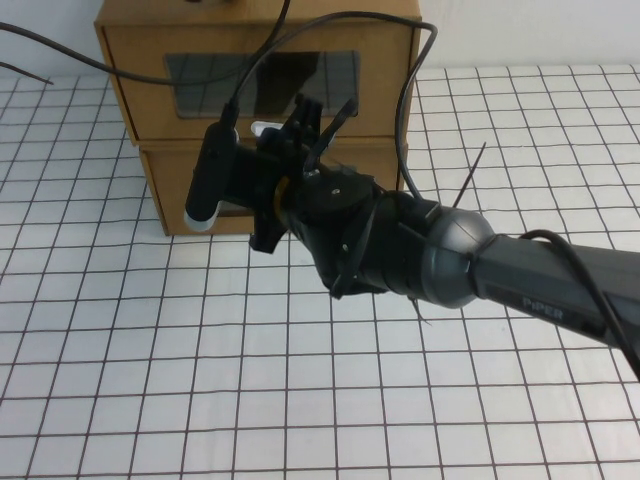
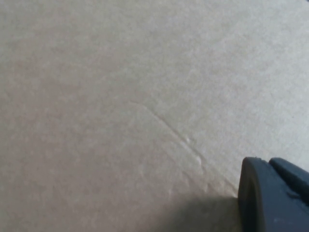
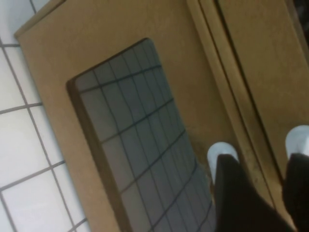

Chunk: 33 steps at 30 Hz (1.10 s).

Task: Open the shoe box
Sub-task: 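Pull the top drawer of the cardboard box fully open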

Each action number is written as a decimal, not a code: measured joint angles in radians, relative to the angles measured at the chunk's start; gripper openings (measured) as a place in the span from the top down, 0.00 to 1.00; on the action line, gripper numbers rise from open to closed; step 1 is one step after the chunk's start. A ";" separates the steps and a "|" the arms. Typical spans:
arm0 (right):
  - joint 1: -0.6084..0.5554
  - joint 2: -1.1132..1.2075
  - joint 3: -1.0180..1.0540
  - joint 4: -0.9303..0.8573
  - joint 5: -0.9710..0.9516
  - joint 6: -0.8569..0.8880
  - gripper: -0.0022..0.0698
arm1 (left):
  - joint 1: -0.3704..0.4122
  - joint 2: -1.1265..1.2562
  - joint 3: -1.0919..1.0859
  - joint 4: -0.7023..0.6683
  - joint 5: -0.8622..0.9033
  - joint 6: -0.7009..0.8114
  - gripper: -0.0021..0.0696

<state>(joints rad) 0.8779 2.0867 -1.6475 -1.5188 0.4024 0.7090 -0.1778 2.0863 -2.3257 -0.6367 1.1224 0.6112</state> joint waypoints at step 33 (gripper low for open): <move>-0.029 0.002 -0.044 -0.065 -0.014 0.000 0.72 | 0.000 0.000 -0.002 0.000 0.012 0.000 0.97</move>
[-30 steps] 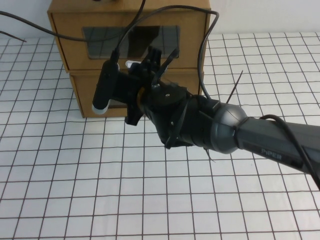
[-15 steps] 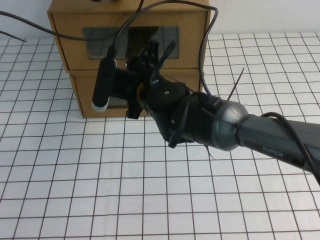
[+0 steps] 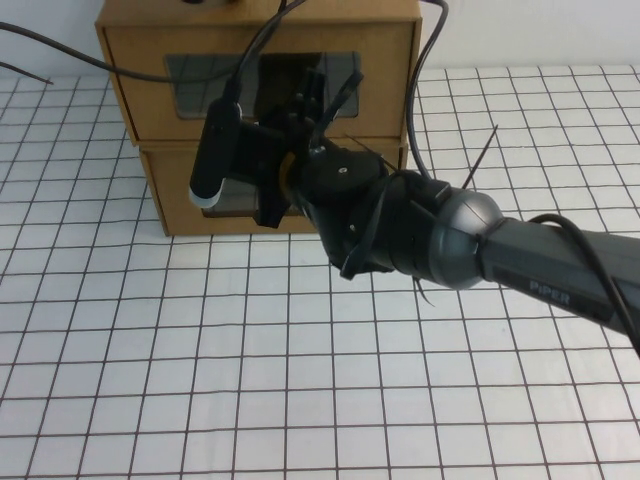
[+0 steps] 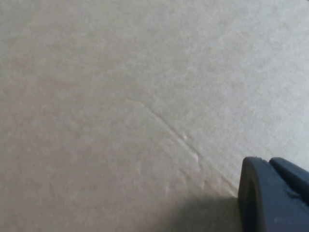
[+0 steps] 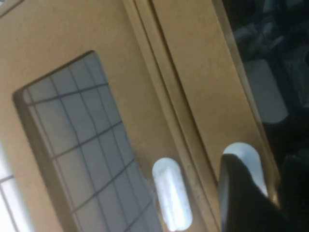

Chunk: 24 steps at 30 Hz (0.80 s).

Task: Open the shoe box
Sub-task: 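Pull the top drawer of the cardboard box fully open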

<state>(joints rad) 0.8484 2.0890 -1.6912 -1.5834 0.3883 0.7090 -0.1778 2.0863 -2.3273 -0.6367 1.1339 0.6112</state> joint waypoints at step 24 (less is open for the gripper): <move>0.020 0.018 -0.001 0.046 0.071 -0.055 0.75 | 0.000 0.000 0.000 -0.002 0.004 -0.002 0.97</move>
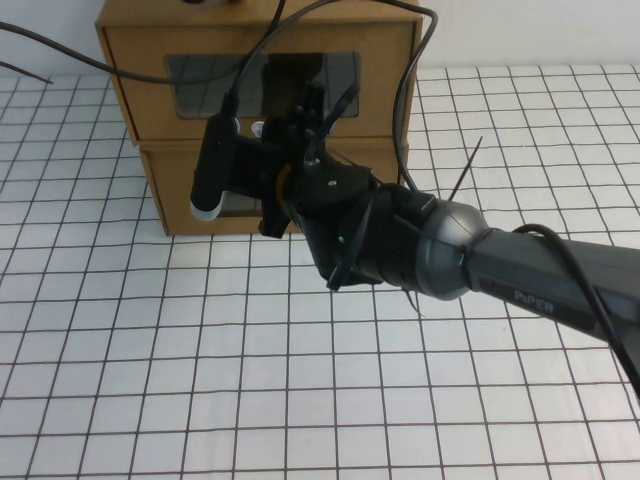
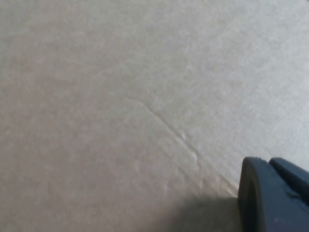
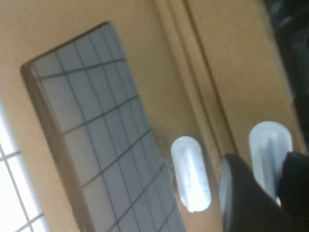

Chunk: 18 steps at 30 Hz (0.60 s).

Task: Open the shoe box
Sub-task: 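Pull the top drawer of the cardboard box fully open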

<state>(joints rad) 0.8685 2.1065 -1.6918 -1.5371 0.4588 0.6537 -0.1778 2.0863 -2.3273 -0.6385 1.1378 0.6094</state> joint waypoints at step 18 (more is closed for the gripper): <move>-0.001 0.014 -0.002 -0.086 0.018 0.004 0.84 | 0.000 -0.002 0.000 0.000 0.007 0.000 0.97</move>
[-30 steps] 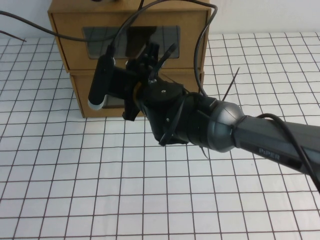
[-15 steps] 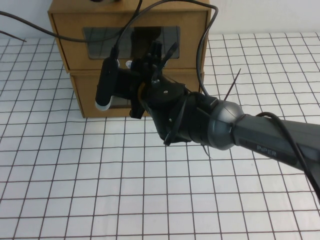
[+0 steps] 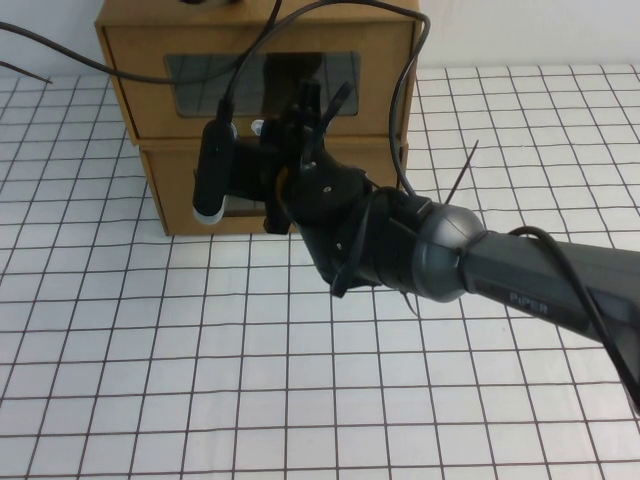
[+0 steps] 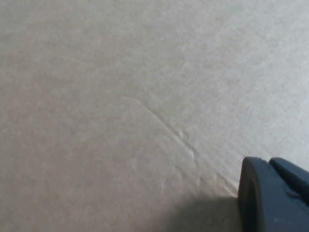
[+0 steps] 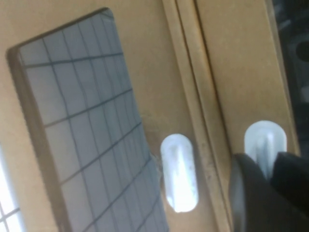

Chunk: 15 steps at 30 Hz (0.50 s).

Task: Open the shoe box
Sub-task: 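Pull the top drawer of the cardboard box fully open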

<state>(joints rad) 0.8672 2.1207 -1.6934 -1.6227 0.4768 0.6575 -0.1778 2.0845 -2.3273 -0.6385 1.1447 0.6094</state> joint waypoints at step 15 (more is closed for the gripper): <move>0.022 -0.024 0.031 0.012 0.032 -0.065 0.96 | 0.000 0.000 -0.005 -0.002 0.028 -0.045 0.97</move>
<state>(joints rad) 0.8892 2.0970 -1.6622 -1.6109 0.5091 0.5929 -0.1778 2.0845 -2.3318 -0.6407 1.1728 0.5646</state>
